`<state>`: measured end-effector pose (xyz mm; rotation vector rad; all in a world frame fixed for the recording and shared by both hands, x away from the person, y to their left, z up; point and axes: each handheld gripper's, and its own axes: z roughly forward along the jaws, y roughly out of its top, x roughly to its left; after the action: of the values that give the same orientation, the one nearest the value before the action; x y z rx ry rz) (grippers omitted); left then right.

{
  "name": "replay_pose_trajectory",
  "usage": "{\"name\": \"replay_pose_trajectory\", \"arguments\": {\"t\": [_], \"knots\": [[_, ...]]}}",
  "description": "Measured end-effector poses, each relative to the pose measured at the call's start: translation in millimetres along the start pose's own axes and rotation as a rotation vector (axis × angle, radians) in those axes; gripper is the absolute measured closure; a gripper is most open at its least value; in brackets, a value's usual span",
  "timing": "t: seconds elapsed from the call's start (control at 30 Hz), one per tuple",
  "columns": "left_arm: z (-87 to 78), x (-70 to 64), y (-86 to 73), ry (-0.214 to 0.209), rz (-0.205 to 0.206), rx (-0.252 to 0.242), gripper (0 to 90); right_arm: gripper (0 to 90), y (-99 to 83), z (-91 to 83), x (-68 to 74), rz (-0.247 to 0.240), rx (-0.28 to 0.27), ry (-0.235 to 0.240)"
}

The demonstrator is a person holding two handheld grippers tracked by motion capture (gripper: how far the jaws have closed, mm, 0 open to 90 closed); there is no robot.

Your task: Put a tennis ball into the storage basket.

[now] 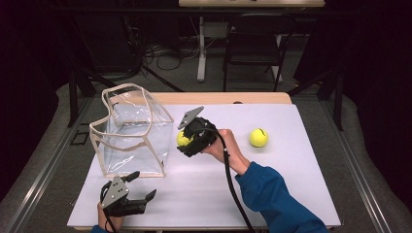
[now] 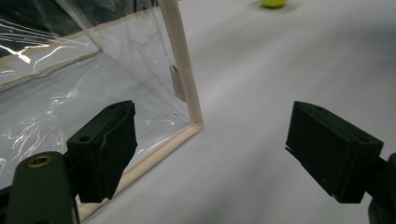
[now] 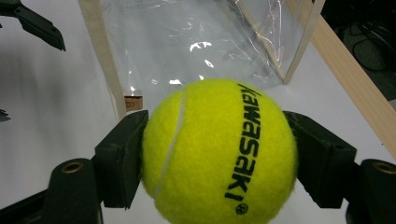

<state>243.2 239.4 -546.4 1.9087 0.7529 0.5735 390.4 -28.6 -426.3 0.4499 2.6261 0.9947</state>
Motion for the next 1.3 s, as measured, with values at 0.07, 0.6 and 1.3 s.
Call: {"name": "replay_pose_trajectory", "arguments": {"t": [0.07,0.6,1.3], "knots": [[0.3,0.3,0.0,0.0,0.0,-0.001,16.1,25.8,1.8,-0.6,0.3,-0.006,-0.002,0.001],[0.0,0.2,0.0,0.001,0.002,0.0,16.1,25.8,14.9,-1.0,-4.1,-0.01,-0.006,-0.011],[-0.5,0.1,0.2,0.001,0.006,-0.004,16.1,25.8,35.7,-6.5,-10.8,-0.015,-0.023,-0.023]]}}
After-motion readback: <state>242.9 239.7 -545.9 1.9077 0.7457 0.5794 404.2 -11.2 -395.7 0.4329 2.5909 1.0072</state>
